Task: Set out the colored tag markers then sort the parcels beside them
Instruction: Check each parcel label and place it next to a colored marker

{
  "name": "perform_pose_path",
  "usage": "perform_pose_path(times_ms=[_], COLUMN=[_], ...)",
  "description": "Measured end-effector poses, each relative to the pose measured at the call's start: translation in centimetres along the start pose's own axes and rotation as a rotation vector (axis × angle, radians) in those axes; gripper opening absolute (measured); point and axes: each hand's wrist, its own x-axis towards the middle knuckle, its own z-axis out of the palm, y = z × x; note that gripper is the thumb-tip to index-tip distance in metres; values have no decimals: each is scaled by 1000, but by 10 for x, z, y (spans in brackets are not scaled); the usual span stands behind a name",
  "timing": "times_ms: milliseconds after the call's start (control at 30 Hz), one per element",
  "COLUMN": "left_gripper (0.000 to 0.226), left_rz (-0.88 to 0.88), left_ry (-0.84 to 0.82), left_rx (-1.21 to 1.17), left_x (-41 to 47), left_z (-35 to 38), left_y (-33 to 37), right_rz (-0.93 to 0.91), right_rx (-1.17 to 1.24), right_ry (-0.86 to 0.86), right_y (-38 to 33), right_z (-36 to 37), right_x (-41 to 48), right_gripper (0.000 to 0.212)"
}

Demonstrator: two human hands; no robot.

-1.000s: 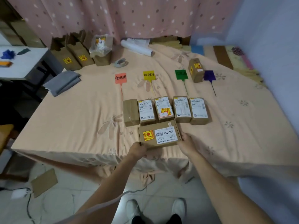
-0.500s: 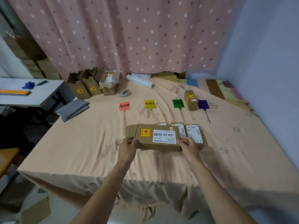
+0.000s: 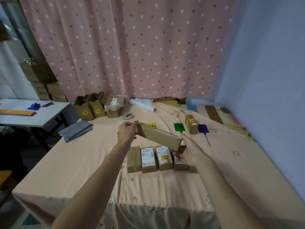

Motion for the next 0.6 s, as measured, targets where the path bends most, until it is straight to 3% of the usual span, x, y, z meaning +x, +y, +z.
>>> perform_pose_path(times_ms=[100, 267, 400, 533, 600], left_gripper=[29, 19, 39, 42, 41], left_rz=[-43, -75, -156, -119, -79], left_ry=[-21, -51, -170, -421, -432], left_rx=[-12, -233, -516, -300, -263], left_x=[4, 10, 3, -20, -27], left_z=[3, 8, 13, 25, 29], left_y=[-3, 8, 24, 21, 19], right_rz=[-6, -204, -367, -425, -405], right_rx=[2, 13, 86, 92, 152], right_ry=[1, -27, -13, 7, -5], right_y=[0, -8, -13, 3, 10], right_z=[3, 8, 25, 54, 64], right_x=[-3, -10, -16, -17, -16], right_gripper=[47, 36, 40, 45, 45])
